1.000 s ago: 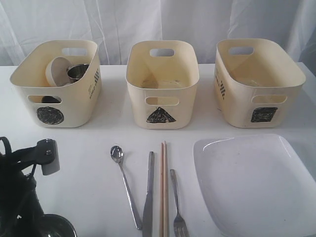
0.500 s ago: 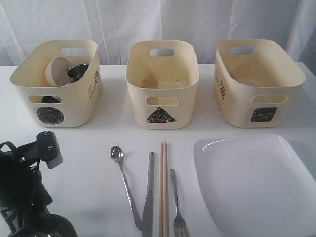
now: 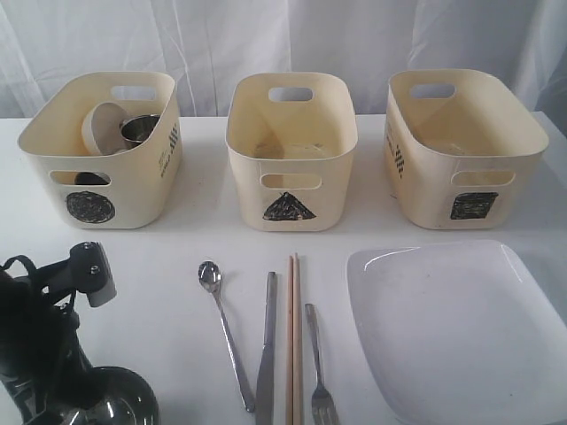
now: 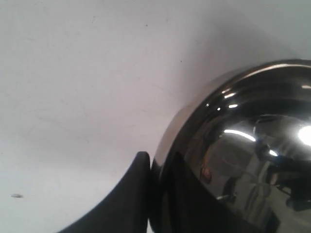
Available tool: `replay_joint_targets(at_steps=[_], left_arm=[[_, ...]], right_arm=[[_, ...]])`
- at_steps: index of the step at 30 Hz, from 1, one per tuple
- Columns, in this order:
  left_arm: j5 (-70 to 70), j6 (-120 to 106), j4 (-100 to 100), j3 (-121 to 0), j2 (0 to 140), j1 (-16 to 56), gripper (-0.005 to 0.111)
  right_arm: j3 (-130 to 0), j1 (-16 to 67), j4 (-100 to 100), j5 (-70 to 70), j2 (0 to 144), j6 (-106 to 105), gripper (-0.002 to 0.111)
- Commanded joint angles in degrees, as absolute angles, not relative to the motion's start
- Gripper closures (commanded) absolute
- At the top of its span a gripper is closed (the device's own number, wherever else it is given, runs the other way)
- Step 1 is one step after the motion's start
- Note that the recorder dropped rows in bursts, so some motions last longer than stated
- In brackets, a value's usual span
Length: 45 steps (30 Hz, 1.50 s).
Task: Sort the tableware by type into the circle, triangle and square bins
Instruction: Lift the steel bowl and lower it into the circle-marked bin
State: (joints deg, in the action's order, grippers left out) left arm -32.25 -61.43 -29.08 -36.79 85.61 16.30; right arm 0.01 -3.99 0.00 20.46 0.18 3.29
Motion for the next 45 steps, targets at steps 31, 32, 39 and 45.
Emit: replay_joint_targets(at_steps=[31, 32, 39, 45], left_arm=[[42.9, -35.9, -16.7, -50.8, 75.1, 16.6, 0.107], [43.1, -35.9, -16.7, -50.9, 77.0, 16.6, 0.107], [49.9, -35.9, -16.4, -57.8, 91.3, 14.1, 0.107], [38.9, -32.8, -16.5, -66.8, 101.6, 10.4, 0.107]], right_arm=[[0.0, -3.7, 0.0, 19.6, 0.0, 2.8, 0.108], [0.0, -3.7, 0.0, 19.6, 0.0, 2.8, 0.108], [0.0, -3.7, 0.0, 19.6, 0.0, 2.8, 0.108], [0.0, -3.7, 0.0, 19.6, 0.0, 2.8, 0.108]])
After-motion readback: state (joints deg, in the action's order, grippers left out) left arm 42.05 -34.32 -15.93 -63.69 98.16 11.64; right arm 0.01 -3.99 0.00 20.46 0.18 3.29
